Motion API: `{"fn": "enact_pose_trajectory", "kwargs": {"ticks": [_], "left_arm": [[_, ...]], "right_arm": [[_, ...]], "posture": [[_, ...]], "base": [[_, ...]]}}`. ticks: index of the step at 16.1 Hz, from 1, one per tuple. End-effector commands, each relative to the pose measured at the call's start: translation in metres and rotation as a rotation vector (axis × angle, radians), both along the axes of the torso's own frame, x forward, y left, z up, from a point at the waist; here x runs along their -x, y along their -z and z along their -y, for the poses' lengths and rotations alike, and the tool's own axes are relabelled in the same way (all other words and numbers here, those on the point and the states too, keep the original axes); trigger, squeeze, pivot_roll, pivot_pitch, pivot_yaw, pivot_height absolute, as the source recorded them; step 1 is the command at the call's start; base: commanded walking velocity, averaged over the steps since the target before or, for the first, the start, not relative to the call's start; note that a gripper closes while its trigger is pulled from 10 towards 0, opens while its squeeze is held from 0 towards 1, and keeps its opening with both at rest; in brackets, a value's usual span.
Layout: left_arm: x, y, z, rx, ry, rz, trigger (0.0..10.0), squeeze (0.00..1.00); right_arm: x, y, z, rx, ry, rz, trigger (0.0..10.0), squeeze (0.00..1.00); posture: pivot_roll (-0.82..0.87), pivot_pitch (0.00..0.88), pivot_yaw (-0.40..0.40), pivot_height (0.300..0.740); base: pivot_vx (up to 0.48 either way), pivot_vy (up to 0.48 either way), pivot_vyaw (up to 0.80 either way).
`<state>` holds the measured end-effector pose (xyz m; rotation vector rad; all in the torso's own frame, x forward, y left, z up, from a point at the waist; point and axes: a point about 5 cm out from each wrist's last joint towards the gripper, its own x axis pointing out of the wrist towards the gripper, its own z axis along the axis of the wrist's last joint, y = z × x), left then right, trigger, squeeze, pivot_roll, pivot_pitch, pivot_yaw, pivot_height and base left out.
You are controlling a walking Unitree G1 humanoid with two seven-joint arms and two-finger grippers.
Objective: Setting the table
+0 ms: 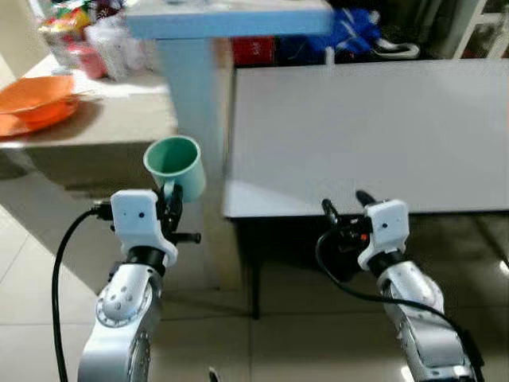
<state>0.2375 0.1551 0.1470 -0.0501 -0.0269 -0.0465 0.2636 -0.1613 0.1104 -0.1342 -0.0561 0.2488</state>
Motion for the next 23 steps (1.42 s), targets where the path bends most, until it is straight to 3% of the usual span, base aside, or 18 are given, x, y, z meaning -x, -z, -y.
{"fn": "enact_pose_trajectory", "kwargs": {"ticks": [1,5,8,17,23], "left_arm": [[-0.002,-0.002,0.001,-0.006,0.016,0.016,0.0,0.0],[-0.01,-0.003,-0.005,-0.015,0.005,0.021,0.0,0.0],[-0.019,-0.006,-0.009,-0.018,-0.001,0.031,0.0,0.0],[-0.021,-0.004,-0.007,-0.011,-0.002,0.024,0.0,0.0],[-0.024,-0.007,-0.007,-0.012,-0.007,0.049,0.0,0.0]], "right_arm": [[-0.004,-0.021,0.009,0.005,0.045,0.09,10.0,0.0],[-0.003,-0.029,0.015,-0.012,0.082,0.108,10.0,0.0],[0.002,-0.024,0.012,-0.011,0.081,0.099,10.0,0.0],[0.005,-0.015,0.01,-0.001,0.074,0.059,10.0,0.0],[0.008,-0.01,0.009,0.004,0.067,0.033,10.0,0.0]], "posture": [[-0.16,0.0,0.091,0.74],[-0.16,0.0,0.096,0.74],[-0.18,0.0,0.103,0.74],[-0.18,0.0,0.098,0.74],[-0.18,0.0,0.1,0.74]], "base": [[0.0,-0.442,0.0],[0.0,-0.442,0.0],[0.0,-0.439,0.0],[0.0,-0.432,0.0],[0.101,0.0,0.0]]}}
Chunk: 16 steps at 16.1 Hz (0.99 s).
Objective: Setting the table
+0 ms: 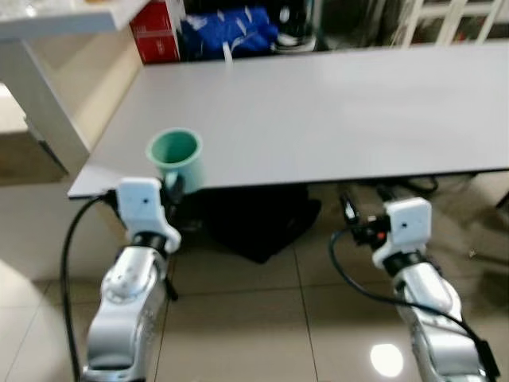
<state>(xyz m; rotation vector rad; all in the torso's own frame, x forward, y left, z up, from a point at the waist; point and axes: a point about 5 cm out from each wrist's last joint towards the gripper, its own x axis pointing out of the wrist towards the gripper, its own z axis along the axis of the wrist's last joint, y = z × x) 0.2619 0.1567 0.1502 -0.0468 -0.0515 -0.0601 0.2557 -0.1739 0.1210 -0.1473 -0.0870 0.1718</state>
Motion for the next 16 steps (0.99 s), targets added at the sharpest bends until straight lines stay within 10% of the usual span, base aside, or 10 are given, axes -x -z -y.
{"fn": "enact_pose_trajectory", "kwargs": {"ticks": [1,16], "left_arm": [[-0.0007,-0.0051,-0.0055,-0.008,-0.022,0.024,0.0,0.0],[-0.0103,-0.0082,-0.0034,-0.022,-0.003,0.028,0.0,0.0]], "right_arm": [[0.0,0.0008,-0.0041,-0.003,-0.009,-0.006,10.0,0.0],[0.0021,0.0001,-0.0098,0.019,-0.021,0.001,10.0,0.0]], "posture": [[-0.18,0.0,0.1,0.74],[-0.18,0.0,0.103,0.74]], "base": [[0.405,0.259,0.0],[0.474,0.0,0.0]]}}
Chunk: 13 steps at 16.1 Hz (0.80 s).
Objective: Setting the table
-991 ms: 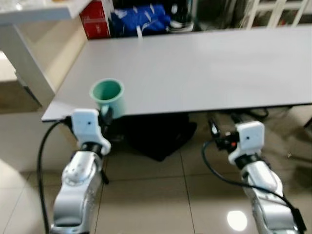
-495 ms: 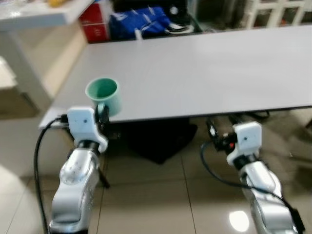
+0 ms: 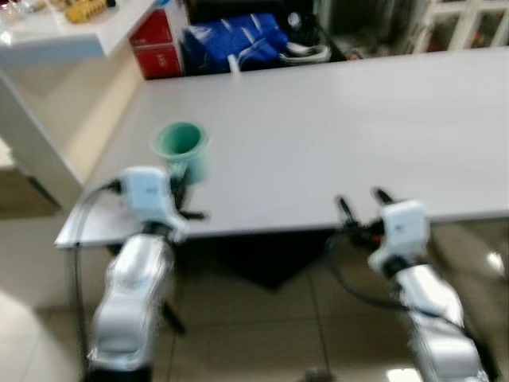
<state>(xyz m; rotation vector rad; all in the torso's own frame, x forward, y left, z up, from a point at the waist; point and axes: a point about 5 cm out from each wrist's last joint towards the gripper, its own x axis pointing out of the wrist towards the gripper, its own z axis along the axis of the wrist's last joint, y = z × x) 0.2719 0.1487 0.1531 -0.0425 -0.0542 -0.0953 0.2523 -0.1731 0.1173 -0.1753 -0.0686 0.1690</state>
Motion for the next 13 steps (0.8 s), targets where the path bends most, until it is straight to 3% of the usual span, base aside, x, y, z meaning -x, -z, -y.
{"fn": "enact_pose_trajectory", "kwargs": {"ticks": [1,5,7,11,13], "left_arm": [[-0.001,-0.005,-0.011,-0.019,-0.036,0.025,0.0,0.0],[-0.009,-0.007,-0.01,-0.035,-0.026,0.022,0.0,0.0],[-0.017,-0.011,-0.01,-0.047,-0.008,0.028,0.0,0.0],[-0.056,-0.031,-0.011,-0.12,0.064,0.076,0.0,0.0],[-0.068,-0.034,-0.012,-0.131,0.072,0.072,0.0,0.0]], "right_arm": [[-0.001,-0.004,-0.009,-0.011,-0.025,0.015,10.0,0.0],[-0.001,-0.003,-0.01,-0.016,-0.022,0.011,10.0,0.0],[0.0,-0.002,-0.011,-0.017,-0.023,0.01,10.0,0.0],[0.002,-0.002,-0.01,-0.018,-0.011,0.01,10.0,0.0],[0.003,-0.002,-0.01,-0.017,-0.008,0.01,10.0,0.0]], "posture": [[-0.18,0.001,0.105,0.74],[-0.18,0.003,0.111,0.74],[-0.19,0.004,0.114,0.74],[-0.21,0.008,0.127,0.74],[-0.22,0.011,0.129,0.74]], "base": [[0.48,0.0,0.0],[0.478,0.0,0.0],[0.0,0.0,0.0],[0.0,0.0,0.0],[0.0,0.0,0.0]]}}
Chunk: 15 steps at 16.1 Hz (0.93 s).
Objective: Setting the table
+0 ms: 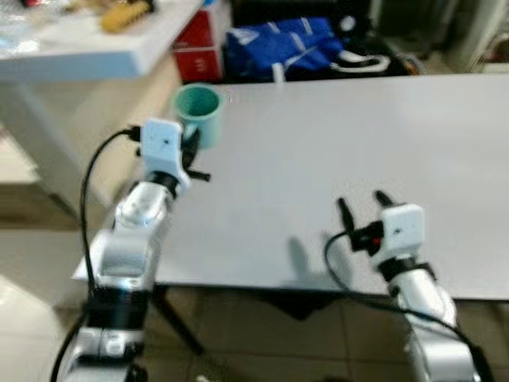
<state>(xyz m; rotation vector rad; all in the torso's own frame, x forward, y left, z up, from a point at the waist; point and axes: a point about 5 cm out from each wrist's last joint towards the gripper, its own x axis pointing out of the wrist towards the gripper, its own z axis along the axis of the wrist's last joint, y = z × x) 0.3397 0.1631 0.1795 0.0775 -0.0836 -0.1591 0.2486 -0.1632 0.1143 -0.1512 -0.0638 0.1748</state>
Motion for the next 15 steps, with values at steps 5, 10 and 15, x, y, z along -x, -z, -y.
{"fn": "enact_pose_trajectory", "kwargs": {"ticks": [5,10,15], "left_arm": [[-0.026,0.003,0.004,0.062,0.02,-0.025,0.0,0.0],[-0.05,0.007,0.032,0.122,0.069,-0.047,0.0,0.0],[-0.047,0.033,0.058,0.196,0.107,-0.133,0.0,0.0]], "right_arm": [[0.008,-0.005,0.009,0.035,0.008,0.003,10.0,0.0],[0.021,-0.012,0.022,0.082,0.025,0.004,10.0,0.0],[0.034,-0.015,0.034,0.119,0.038,-0.021,10.0,0.0]], "posture": [[-0.28,0.035,0.116,0.74],[-0.36,0.057,0.106,0.74],[-0.39,0.089,0.084,0.74]], "base": [[0.0,0.0,0.0],[0.0,0.0,0.0],[0.0,0.0,0.0]]}}
